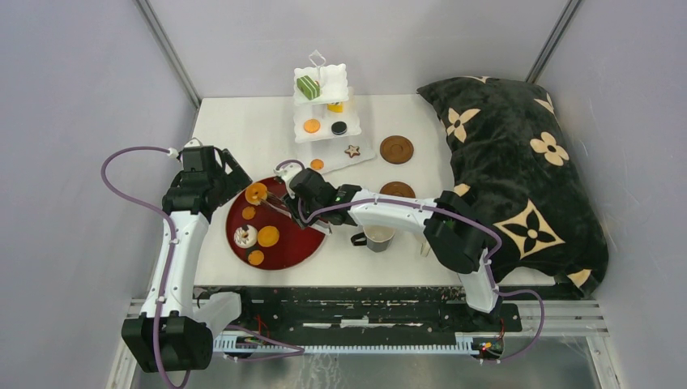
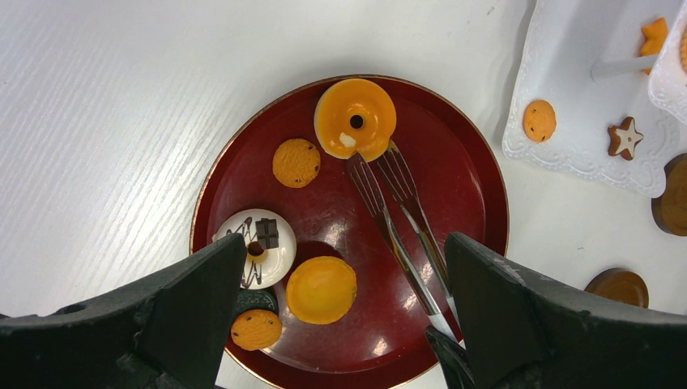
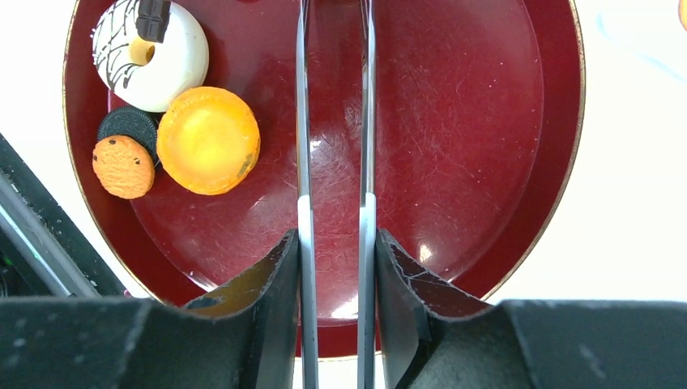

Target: Serve the afternoon tea

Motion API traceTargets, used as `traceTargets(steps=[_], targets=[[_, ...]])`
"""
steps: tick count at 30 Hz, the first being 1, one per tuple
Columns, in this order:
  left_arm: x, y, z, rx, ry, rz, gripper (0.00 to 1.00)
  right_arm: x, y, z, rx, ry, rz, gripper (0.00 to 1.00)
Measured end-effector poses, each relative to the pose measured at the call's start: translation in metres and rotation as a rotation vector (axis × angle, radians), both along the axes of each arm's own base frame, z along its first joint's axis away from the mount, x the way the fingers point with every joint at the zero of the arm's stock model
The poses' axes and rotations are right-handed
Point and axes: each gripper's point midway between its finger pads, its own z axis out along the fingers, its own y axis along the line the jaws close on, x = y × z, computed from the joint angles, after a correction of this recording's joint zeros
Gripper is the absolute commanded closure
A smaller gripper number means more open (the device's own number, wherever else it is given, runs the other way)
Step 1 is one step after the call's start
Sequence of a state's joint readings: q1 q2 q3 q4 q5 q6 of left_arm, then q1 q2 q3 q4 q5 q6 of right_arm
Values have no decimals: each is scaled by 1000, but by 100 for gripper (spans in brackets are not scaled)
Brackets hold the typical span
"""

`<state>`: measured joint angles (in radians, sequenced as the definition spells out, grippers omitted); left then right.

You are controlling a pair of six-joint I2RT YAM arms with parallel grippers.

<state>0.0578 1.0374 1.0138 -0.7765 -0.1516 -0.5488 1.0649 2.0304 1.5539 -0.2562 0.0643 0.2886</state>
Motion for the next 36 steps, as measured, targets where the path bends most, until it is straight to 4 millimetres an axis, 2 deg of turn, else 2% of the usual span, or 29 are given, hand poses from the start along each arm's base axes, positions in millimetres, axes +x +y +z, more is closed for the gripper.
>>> traceTargets(steps=[5, 9, 18, 28, 36], targets=[[0, 0, 0, 0, 2, 0, 1, -1, -2, 3, 0, -2, 1, 94], [0, 0, 0, 0, 2, 0, 1, -6, -13, 13, -7, -4, 6, 99], [1, -1, -3, -4, 12, -3, 1, -23, -52, 50, -35, -50, 37, 99], [1, -1, -4, -4, 13, -3, 1, -28, -91, 60, -155, -101, 58, 99], [1, -1, -4, -4, 14, -3, 1, -34, -106, 79, -168, -127, 74, 99]])
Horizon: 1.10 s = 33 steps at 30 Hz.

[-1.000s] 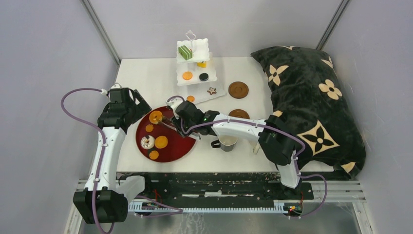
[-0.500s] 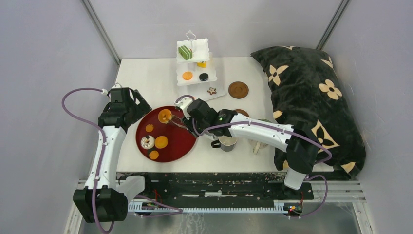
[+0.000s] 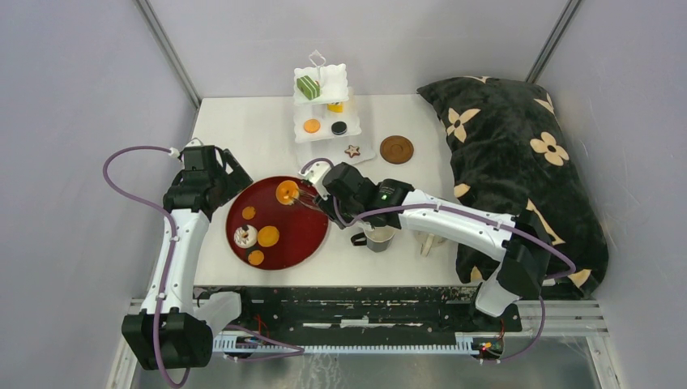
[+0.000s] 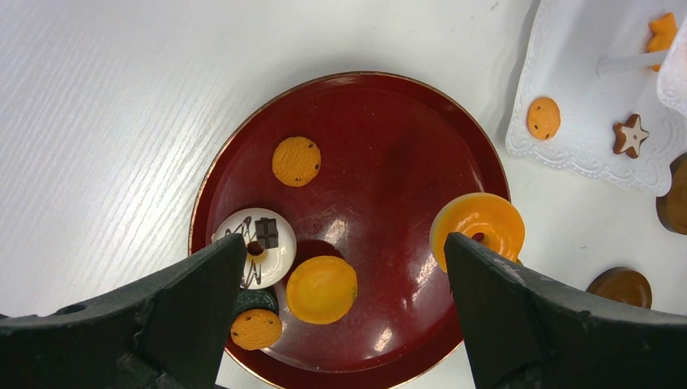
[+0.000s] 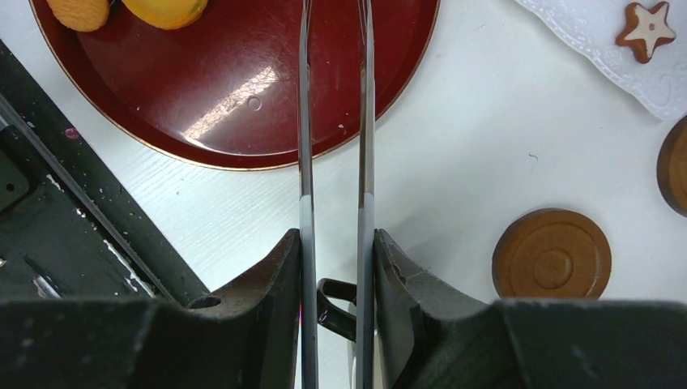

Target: Serve the afternoon tea

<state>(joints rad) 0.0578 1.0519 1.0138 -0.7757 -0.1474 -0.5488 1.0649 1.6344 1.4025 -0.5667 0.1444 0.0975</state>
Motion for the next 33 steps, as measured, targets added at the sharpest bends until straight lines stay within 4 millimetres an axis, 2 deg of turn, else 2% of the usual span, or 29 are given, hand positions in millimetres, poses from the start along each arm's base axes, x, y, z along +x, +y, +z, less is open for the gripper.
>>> traceTargets(steps=[10, 14, 18, 26, 33], targets=[[0, -1, -1, -2, 3, -2, 0, -8, -8, -2, -48, 52, -2, 99], [0, -11, -7, -44, 12, -47, 0, -11, 0, 3, -13, 115, -24, 99], [-1, -18, -19, -66, 49, -89, 0, -16, 5, 4, 93, 283, -53, 99], [-2, -17, -21, -56, 58, -93, 0, 12, 4, -3, 399, 692, -255, 99], [-2, -16, -21, -53, 59, -90, 0, -8, 27, -26, 489, 1000, -316, 99]])
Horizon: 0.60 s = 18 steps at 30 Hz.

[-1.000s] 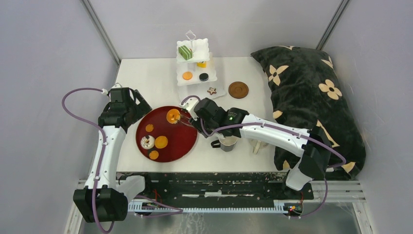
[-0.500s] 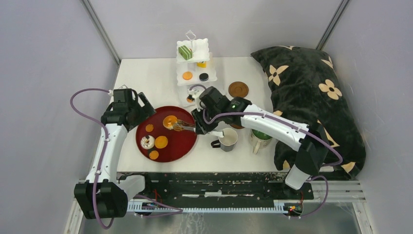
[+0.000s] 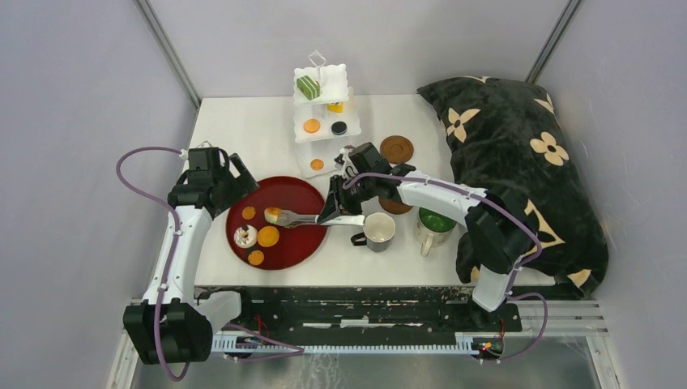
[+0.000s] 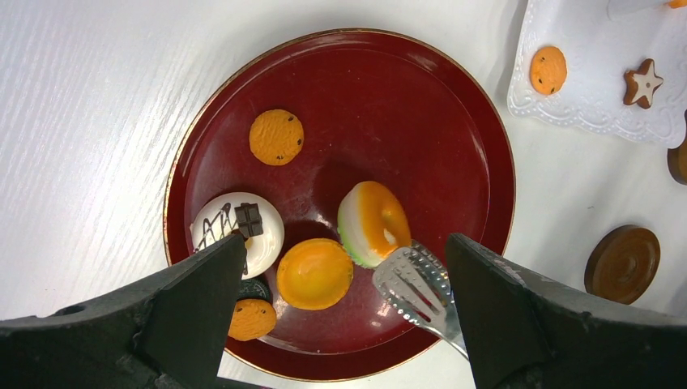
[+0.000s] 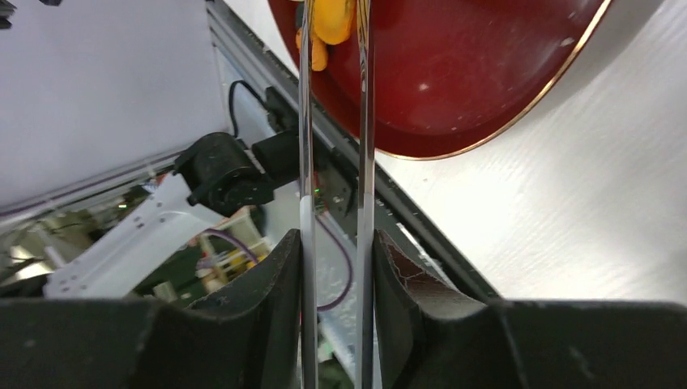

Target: Serve the afternoon tea

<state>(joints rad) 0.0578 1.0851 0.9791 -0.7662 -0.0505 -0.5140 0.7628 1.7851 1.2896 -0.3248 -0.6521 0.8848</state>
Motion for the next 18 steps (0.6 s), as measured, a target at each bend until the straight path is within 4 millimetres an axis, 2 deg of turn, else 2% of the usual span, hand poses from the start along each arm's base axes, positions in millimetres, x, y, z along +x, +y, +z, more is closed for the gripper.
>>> traceTargets(steps=[6, 18], targets=[[0, 0, 0, 0, 0, 0, 0, -2, 13, -2, 66, 188, -64, 99], [-1, 0, 2, 1, -7, 0, 0, 23, 17, -16, 243, 518, -263, 99]])
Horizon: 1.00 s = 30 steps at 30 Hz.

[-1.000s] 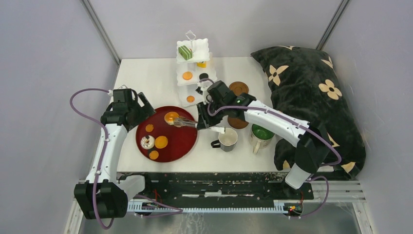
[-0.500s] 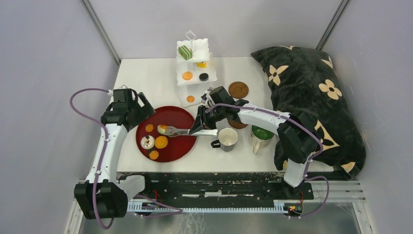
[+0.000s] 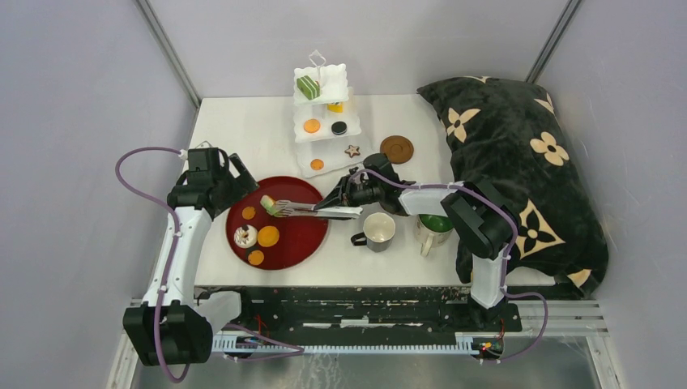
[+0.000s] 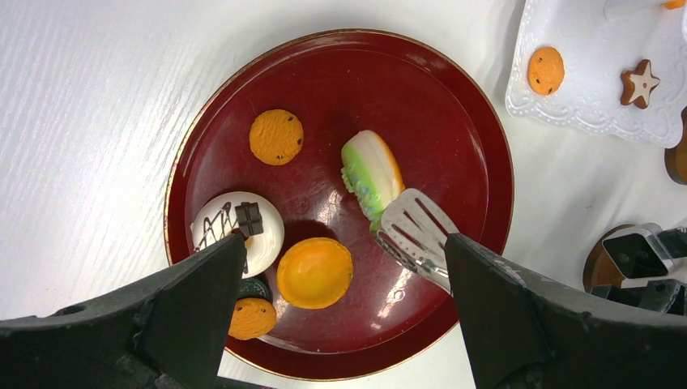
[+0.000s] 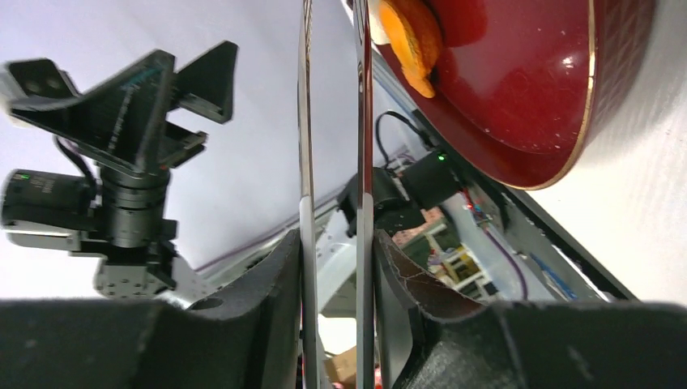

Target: Serve the afternoon tea

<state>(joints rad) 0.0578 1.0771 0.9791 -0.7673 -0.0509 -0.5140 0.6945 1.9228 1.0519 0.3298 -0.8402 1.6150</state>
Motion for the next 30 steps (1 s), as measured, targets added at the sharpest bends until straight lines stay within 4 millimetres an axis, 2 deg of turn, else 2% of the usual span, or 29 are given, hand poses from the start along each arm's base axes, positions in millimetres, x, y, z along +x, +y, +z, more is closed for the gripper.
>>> traceTargets(steps=[12, 22, 30], targets=[[0, 0, 1, 0, -2, 0, 0, 20, -6, 11, 86, 174, -127, 97], [0, 0, 0, 0, -1, 0, 0, 21, -11, 5, 78, 220, -150, 70], [0, 0, 0, 0, -1, 0, 0, 24, -14, 3, 77, 220, -163, 64]])
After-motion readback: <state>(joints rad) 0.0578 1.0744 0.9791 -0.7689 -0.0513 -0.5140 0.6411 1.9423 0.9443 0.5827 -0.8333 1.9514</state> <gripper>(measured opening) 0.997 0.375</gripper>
